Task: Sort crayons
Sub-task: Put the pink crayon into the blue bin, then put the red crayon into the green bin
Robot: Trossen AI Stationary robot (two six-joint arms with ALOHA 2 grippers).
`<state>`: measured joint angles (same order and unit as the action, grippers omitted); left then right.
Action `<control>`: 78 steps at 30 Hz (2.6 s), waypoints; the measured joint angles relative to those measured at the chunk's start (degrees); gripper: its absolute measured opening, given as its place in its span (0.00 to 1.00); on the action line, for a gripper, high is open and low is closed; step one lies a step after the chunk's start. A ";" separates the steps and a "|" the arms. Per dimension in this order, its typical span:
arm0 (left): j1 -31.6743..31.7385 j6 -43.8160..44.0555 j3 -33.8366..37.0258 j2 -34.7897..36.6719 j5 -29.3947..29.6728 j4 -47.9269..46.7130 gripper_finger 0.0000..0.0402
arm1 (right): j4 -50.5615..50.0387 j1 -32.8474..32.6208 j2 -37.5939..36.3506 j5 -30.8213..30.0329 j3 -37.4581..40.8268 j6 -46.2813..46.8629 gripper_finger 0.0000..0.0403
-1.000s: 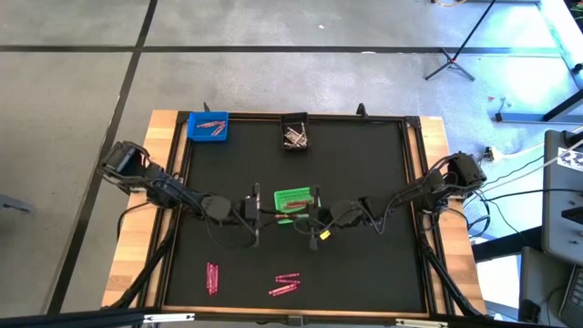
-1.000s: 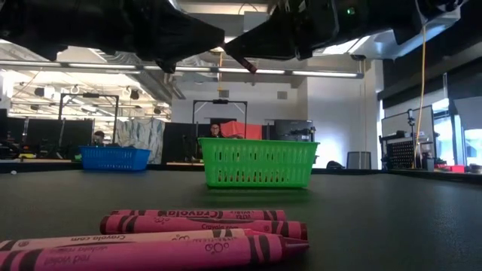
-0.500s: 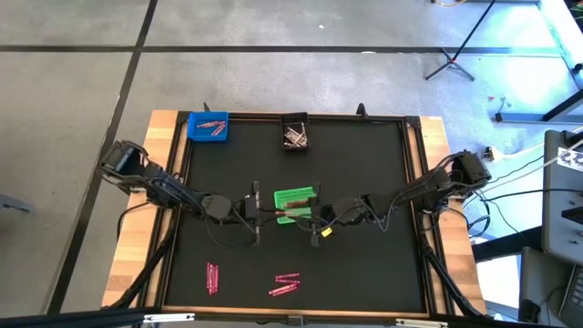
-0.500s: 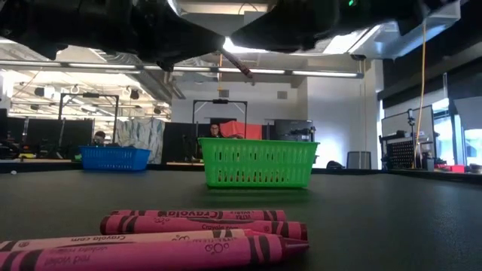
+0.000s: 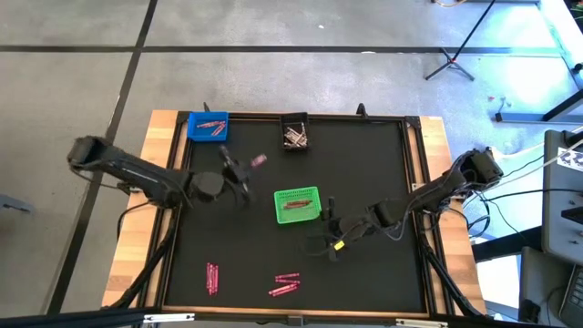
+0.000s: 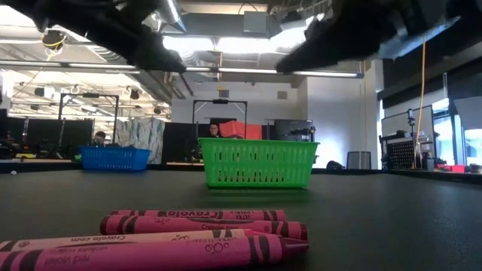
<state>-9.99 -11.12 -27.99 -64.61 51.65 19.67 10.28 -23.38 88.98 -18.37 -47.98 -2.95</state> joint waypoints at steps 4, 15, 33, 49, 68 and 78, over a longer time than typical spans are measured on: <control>9.69 -6.18 0.00 5.11 3.79 -6.84 0.04 | 10.04 0.31 1.11 0.99 4.20 0.48 0.41; 40.27 -1.07 0.04 4.77 -10.15 -22.03 0.04 | 16.54 1.40 2.31 0.83 7.77 1.80 0.40; 57.73 0.07 0.07 -6.97 -19.29 -20.97 0.16 | 16.62 1.40 2.37 0.90 7.71 1.37 0.40; 37.87 8.87 0.07 4.04 -47.62 -24.36 0.26 | 16.68 1.29 2.35 1.58 7.69 2.95 0.40; -10.35 26.08 0.06 -8.55 -41.93 -4.49 0.26 | 24.74 -5.30 5.98 7.03 7.50 7.54 0.40; -21.32 33.22 0.03 -20.82 -37.34 13.01 0.26 | 26.73 -7.17 20.54 7.38 -1.37 10.97 0.40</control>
<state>-31.31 22.10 -27.95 -85.43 14.31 32.68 37.00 -30.55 109.52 -10.99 -49.35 8.02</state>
